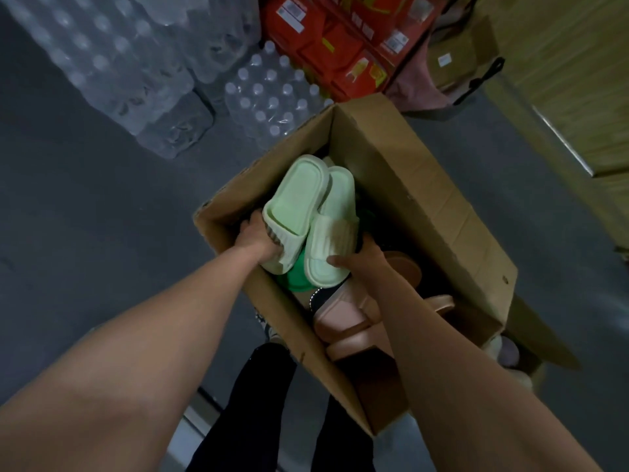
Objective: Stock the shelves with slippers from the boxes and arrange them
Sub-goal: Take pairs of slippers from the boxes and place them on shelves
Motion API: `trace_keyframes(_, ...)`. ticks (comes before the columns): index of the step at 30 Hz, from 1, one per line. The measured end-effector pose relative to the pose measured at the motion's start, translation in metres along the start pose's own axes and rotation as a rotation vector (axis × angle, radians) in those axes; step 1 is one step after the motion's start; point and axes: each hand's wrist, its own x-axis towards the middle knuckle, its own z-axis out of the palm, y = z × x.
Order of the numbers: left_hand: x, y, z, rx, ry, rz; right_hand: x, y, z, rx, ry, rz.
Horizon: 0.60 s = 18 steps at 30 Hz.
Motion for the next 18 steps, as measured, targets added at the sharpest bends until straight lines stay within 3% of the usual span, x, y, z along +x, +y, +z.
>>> trace_keyframes(8,-0.024,-0.003,0.005,-0.004,-0.163,0.002,0.002,0.024,-0.029,0.256,0.036,0.036)
trace_keyframes(14,-0.058,0.008,0.015,-0.525,-0.221,-0.066,-0.036,0.019,-0.033,0.376,0.032,0.018)
trace_keyframes(18,-0.095,0.010,0.013,-0.654,-0.279,0.049,-0.063,0.011,-0.034,0.475,0.042,0.006)
